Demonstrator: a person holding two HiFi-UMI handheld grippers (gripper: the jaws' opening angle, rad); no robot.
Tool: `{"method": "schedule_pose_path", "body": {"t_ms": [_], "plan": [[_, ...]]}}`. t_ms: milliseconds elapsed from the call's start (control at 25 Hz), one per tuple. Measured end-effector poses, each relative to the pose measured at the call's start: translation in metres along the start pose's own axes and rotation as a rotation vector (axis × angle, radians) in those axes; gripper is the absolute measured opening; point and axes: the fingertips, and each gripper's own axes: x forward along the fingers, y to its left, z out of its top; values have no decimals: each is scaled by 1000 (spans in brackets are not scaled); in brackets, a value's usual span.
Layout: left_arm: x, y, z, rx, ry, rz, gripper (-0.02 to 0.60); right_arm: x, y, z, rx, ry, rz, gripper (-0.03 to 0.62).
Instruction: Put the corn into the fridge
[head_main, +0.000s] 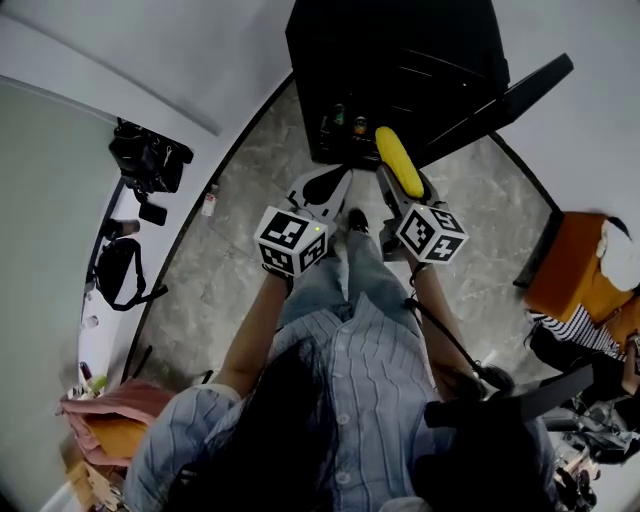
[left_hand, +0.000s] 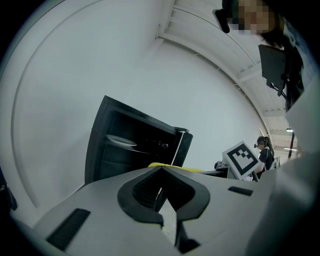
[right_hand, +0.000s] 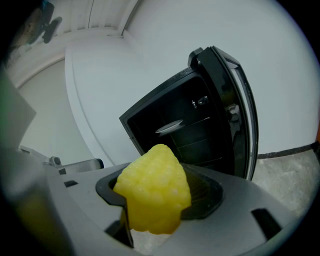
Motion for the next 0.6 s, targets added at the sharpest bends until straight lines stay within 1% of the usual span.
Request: {"method": "schedule_pose_path", "body": {"t_ms": [280, 600], "plan": [[22, 15, -5, -11, 16, 26, 8, 41, -23, -1, -63, 33, 3, 258], [57, 35, -20, -7, 47, 52, 8, 103, -72, -8, -52, 82, -15, 258]]}}
